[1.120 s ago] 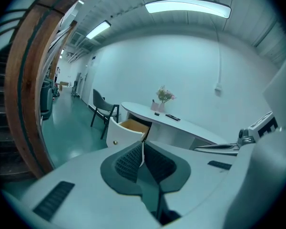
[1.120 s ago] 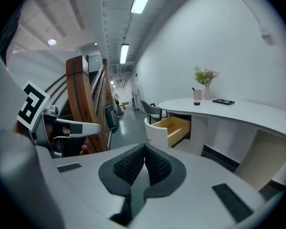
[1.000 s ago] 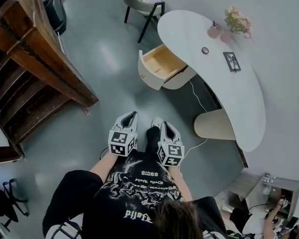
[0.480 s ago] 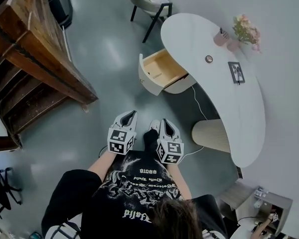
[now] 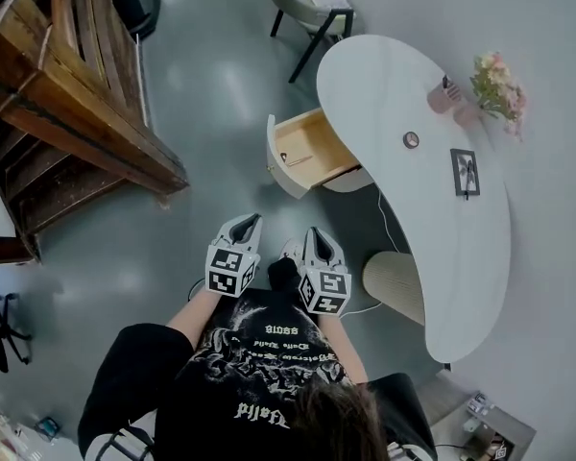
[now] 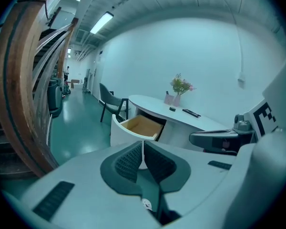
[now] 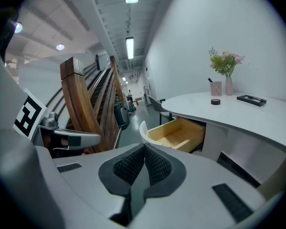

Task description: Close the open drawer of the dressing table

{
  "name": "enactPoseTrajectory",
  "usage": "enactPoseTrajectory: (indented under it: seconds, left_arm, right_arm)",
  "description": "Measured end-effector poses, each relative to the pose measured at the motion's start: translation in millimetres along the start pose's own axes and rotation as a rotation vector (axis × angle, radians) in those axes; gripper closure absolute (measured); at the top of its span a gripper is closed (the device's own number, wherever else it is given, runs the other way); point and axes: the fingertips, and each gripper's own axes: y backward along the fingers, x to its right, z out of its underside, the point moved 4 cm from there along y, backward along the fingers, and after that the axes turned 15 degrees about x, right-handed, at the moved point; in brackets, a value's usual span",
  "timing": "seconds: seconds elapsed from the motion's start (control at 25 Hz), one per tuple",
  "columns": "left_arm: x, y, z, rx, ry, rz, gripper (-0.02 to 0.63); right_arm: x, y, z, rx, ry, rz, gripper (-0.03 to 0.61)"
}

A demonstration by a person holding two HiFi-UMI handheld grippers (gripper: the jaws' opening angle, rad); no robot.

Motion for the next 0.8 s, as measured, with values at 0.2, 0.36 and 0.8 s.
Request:
enactPoseTrajectory:
  seconds: [0.2,0.36,0.8]
  left_arm:
    - [8.5,-36.2,-2.8,-0.02,-0.003,-0.039,0.583]
    - [17.1,-57.3,-5.8,-0.028,0.005,-0.076,0.583]
    - [14.7,-89.6,-10.9,-0.025,0.006,-0.151,0.583]
  right_arm:
    - [30.7,-28.4,-10.0,-0.014,-0.006,-0.053,0.552]
    - [48.3,-46.0,-17.8,-0.024,-0.004,-0.112,0.552]
    - [70.5,-80.2,-20.4,-0.079,0.017,-0.224,0.552]
